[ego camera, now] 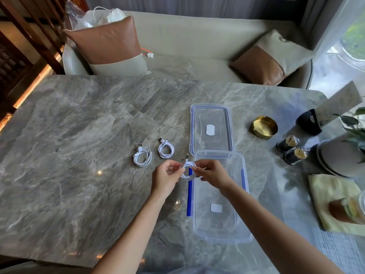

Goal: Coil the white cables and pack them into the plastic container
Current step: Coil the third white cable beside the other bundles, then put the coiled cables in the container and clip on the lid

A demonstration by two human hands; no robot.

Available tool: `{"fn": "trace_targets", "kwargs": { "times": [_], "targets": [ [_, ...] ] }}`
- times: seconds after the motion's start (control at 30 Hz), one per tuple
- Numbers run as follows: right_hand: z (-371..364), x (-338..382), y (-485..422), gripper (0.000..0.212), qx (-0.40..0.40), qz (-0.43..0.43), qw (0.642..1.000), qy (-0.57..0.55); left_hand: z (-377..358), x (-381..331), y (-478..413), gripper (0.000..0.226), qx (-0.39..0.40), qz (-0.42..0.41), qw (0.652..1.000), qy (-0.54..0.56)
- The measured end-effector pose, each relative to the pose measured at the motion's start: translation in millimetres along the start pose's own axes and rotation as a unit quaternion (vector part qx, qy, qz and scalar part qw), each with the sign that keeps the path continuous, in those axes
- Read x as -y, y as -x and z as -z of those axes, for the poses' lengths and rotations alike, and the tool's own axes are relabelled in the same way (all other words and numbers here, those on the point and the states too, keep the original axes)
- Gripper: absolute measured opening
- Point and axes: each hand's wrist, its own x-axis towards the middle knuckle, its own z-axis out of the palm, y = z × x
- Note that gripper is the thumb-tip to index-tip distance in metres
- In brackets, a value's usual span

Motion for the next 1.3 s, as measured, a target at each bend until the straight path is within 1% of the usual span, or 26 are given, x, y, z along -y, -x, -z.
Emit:
{"fn": "trace_targets", "kwargs": {
  "times": [0.1,0.27,0.4,0.5,0.67,0.73,0.8,0.9,0.93,1.0,1.03,1.1,1.17,1.3],
  "targets": [
    [2,5,-9,0.017,0.0,0.001,1.0,-0.004,1,-4,-10,0.014,-0.006,-0.003,1.0,0.004],
    [1,11,-20,0.014,-0.004,0.02,1.0,0.016,3,-5,-20,0.018,-0.013,-0.006,1.0,0.018],
    [-2,12,-28,0.016,-0.007,0.021,0.999,0.028,6,-5,-28,0.019,-0.014,-0.006,1.0,0.021],
    [-8,16,-35,0.01,-0.005,0.021,0.999,0.032,13,-1,-33,0.018,-0.023,-0.006,1.0,0.02],
    [-32,28,-56,0.014,0.032,0.035,0.996,0.072,40,13,-40,0.019,-0.032,0.025,0.998,0.04],
    [-46,31,-66,0.013,0.055,0.024,0.995,0.077,51,21,-41,0.016,-0.054,0.036,0.996,0.056],
    [-58,32,-77,0.013,0.08,0.014,0.993,0.087,62,30,-42,0.02,-0.081,0.047,0.993,0.07],
    [-69,30,-94,0.02,0.099,-0.013,0.992,0.075,74,40,-45,0.025,-0.108,0.066,0.989,0.076],
    [-71,28,-101,0.023,0.09,-0.026,0.994,0.059,77,43,-45,0.026,-0.115,0.07,0.988,0.08],
    [-71,22,-115,0.022,0.032,-0.036,0.997,0.054,82,48,-47,0.025,-0.123,0.077,0.985,0.09],
    [-71,18,-122,0.021,-0.008,-0.036,0.996,0.076,85,50,-49,0.024,-0.127,0.08,0.984,0.093],
    [-69,11,-137,0.033,-0.059,-0.05,0.987,0.144,88,53,-51,0.022,-0.137,0.083,0.982,0.1],
    [-71,4,-149,0.042,-0.058,-0.065,0.973,0.211,90,53,-52,0.021,-0.143,0.085,0.98,0.104],
    [-80,-1,-165,0.034,-0.049,-0.068,0.959,0.272,95,54,-55,0.019,-0.149,0.089,0.978,0.113]
  ]
}}
